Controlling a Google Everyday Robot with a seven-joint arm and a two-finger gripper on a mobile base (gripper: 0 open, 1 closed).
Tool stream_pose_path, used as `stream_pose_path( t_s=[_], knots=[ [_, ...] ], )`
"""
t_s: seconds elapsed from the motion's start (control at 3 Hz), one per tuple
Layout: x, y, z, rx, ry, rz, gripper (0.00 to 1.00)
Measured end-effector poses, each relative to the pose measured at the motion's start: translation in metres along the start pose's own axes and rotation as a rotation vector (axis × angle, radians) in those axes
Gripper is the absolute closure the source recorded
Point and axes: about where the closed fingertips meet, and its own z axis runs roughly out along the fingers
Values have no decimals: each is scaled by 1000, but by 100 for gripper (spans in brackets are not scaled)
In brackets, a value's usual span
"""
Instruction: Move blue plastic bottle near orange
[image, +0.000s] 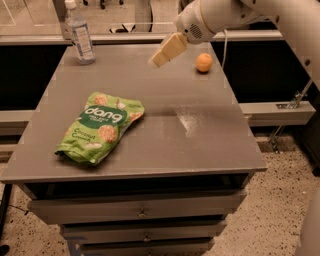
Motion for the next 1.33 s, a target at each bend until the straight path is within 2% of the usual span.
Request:
stream_pose_path(
  t_s=[0.33,0.67,1.33],
  knots=[
    [0,0,0,0,0,-1,0],
    [-12,-4,14,-2,-63,13,0],
    [-74,-42,86,17,-279,32,0]
  ],
)
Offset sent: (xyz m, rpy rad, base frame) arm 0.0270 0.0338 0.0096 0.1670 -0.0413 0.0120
